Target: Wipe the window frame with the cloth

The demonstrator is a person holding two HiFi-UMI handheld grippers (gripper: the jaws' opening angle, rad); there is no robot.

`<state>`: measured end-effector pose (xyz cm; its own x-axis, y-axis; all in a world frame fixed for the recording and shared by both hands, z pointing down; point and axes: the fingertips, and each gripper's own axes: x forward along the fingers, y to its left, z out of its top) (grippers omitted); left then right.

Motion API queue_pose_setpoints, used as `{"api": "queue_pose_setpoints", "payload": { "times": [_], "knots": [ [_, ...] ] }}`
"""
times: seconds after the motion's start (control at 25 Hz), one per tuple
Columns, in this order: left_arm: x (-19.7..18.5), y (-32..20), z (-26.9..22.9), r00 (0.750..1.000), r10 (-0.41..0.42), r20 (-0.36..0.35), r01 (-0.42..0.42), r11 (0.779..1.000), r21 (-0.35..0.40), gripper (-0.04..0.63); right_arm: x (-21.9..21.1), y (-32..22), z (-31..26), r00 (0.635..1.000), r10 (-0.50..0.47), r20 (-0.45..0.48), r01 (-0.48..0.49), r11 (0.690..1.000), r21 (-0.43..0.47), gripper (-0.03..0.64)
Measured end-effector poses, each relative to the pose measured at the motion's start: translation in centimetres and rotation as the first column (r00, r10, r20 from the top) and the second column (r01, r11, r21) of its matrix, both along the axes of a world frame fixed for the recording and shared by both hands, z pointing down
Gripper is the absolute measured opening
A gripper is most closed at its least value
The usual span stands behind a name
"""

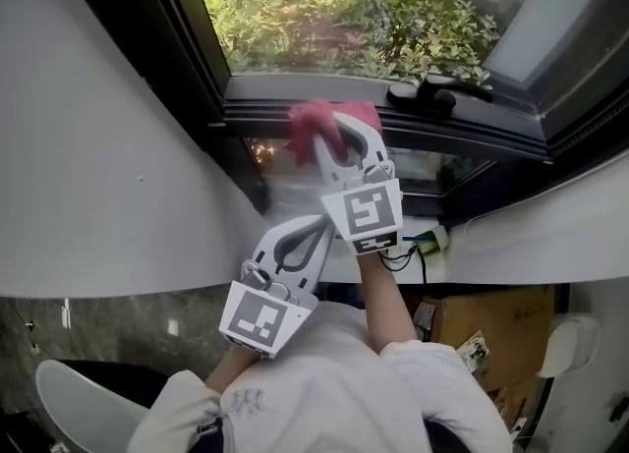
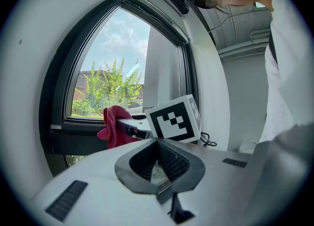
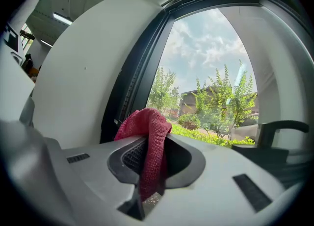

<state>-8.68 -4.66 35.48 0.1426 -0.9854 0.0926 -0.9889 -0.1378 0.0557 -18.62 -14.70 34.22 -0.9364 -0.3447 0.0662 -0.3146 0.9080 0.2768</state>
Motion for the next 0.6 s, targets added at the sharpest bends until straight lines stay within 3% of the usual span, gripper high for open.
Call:
{"api": "queue_pose_setpoints", "payload": {
  "times": [0.6],
  "knots": [
    [2.0,-1.2,-0.1,0.999,0.051,-0.009,-0.051,0.999,0.000,0.008,2.6,-1.7,0.0,0.999,0.048,0.017,-0.047,0.999,-0.020,0.067]
  ]
}}
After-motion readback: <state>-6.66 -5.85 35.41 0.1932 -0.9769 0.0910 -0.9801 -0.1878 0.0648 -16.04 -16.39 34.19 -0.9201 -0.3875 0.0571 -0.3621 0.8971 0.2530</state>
